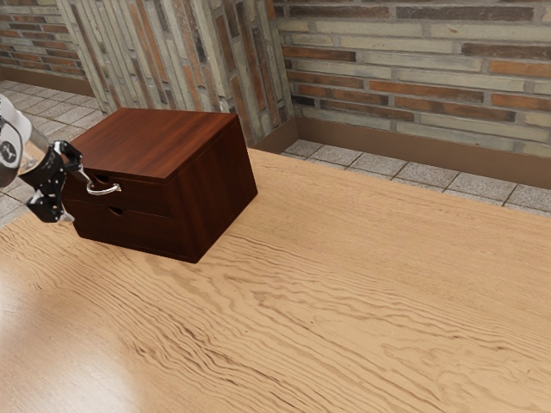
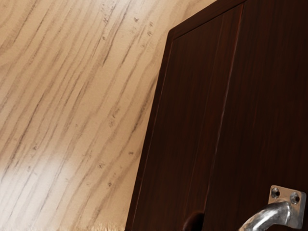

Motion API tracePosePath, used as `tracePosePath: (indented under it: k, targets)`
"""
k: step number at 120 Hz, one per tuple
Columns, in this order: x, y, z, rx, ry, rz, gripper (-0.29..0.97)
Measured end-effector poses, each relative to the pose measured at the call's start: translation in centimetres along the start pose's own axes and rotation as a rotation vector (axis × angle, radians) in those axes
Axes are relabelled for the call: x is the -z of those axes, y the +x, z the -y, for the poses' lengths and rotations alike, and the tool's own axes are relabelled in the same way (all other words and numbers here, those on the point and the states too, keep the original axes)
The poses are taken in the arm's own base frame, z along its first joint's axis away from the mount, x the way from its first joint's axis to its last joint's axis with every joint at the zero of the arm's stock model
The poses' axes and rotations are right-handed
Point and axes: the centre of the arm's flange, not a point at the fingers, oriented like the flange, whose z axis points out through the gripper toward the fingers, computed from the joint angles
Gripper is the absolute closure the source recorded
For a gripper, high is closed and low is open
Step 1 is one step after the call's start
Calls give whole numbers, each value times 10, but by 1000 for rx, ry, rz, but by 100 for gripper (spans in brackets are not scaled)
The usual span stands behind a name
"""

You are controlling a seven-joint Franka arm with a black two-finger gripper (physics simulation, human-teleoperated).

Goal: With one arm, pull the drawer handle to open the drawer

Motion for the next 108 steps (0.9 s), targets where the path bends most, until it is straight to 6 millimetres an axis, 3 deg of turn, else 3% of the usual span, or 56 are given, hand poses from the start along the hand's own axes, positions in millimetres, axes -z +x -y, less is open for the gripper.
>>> tracePosePath:
  k: [108]
  targets:
    - [-13, -12, -4, -8, 12, 14, 0]
